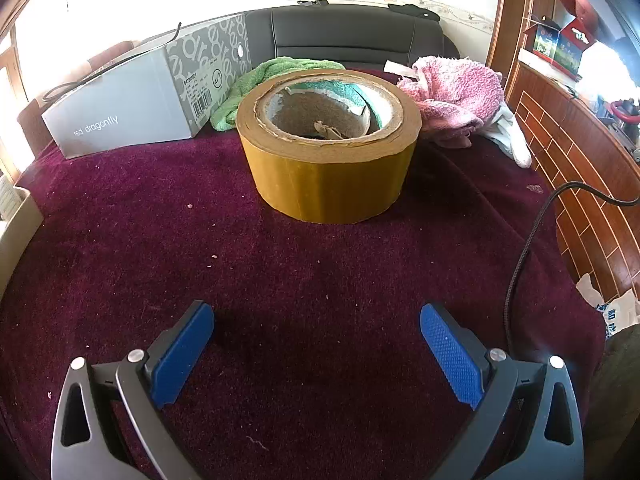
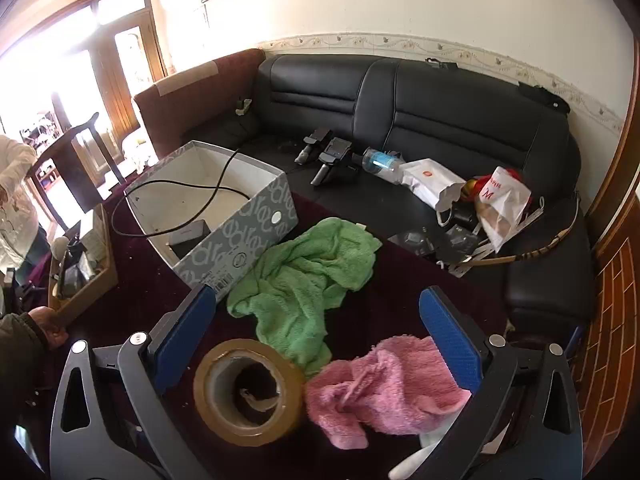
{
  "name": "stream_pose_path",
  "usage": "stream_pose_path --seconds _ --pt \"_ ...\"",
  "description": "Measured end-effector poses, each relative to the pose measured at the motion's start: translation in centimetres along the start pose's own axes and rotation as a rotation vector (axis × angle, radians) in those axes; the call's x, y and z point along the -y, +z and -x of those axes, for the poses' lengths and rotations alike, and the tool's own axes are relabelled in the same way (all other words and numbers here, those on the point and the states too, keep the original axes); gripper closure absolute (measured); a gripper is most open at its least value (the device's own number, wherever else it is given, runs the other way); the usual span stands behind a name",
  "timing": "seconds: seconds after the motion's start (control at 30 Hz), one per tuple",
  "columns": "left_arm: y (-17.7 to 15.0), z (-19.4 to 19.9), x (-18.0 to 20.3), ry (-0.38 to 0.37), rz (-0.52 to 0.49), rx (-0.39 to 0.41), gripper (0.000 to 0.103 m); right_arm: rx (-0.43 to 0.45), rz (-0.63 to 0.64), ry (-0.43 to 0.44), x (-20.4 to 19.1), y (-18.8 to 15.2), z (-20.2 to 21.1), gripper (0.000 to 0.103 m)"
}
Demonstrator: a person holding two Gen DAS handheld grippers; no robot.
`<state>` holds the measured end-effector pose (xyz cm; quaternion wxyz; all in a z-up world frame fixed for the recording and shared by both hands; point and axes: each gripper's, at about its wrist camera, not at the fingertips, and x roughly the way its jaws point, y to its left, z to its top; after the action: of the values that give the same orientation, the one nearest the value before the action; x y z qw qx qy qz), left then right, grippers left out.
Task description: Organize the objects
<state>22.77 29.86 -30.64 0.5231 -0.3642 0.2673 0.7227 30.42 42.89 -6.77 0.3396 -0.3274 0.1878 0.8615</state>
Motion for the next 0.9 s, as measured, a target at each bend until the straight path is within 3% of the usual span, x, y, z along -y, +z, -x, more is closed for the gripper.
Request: stream_pose_path --seconds 0.27,0.63,0.9 --pt "-0.5 0.4 -0.8 -0.005 -0.001 -0.001 0.0 0.006 0.004 0.134 -1.9 0.7 0.2 0.0" --pt "-0.5 -5.5 0.3 -0.006 -0.001 0.0 0.0 -0.017 -0.032 0.313 -1.8 0.4 0.3 0.0" --pt "0.3 -6.4 0.5 -0.005 -0.001 0.0 0.0 -0.038 -0.101 0.379 0.2 0.2 0.2 0.0"
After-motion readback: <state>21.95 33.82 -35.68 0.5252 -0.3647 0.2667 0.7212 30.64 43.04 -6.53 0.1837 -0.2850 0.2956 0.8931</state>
